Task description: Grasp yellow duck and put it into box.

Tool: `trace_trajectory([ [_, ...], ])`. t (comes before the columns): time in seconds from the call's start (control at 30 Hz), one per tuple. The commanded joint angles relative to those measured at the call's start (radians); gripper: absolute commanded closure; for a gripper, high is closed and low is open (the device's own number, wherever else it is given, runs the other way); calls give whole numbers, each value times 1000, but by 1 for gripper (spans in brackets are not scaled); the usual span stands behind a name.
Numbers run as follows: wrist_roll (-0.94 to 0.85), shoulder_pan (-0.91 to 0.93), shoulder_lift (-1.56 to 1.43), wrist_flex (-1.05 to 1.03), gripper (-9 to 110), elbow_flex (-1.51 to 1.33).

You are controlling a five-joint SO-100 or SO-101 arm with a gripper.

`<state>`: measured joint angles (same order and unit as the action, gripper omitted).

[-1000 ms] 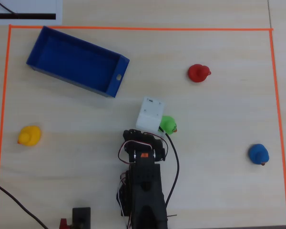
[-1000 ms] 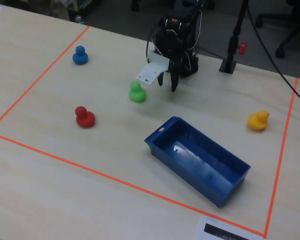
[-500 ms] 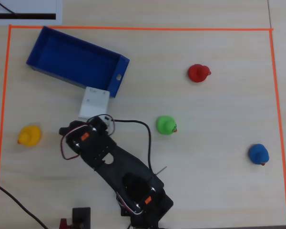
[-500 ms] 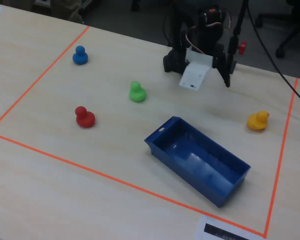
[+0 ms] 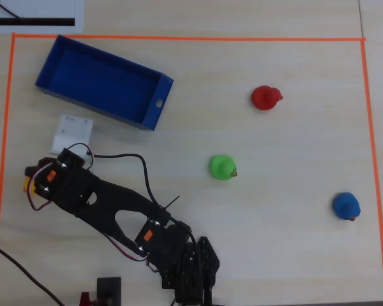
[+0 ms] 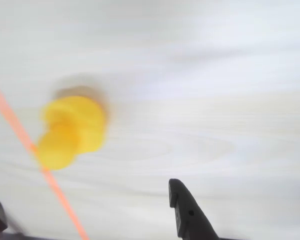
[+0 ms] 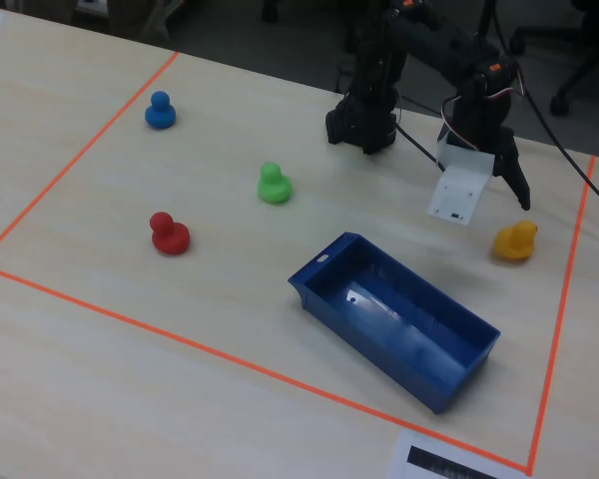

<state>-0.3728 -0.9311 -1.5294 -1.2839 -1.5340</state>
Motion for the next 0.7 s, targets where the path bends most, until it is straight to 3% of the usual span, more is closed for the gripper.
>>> trace_trajectory([
  [0.0, 26, -32, 6, -58, 58, 138],
  [0.17, -37, -49, 67, -132, 58, 279],
  [0.67, -86, -118, 259, 14, 58, 296],
])
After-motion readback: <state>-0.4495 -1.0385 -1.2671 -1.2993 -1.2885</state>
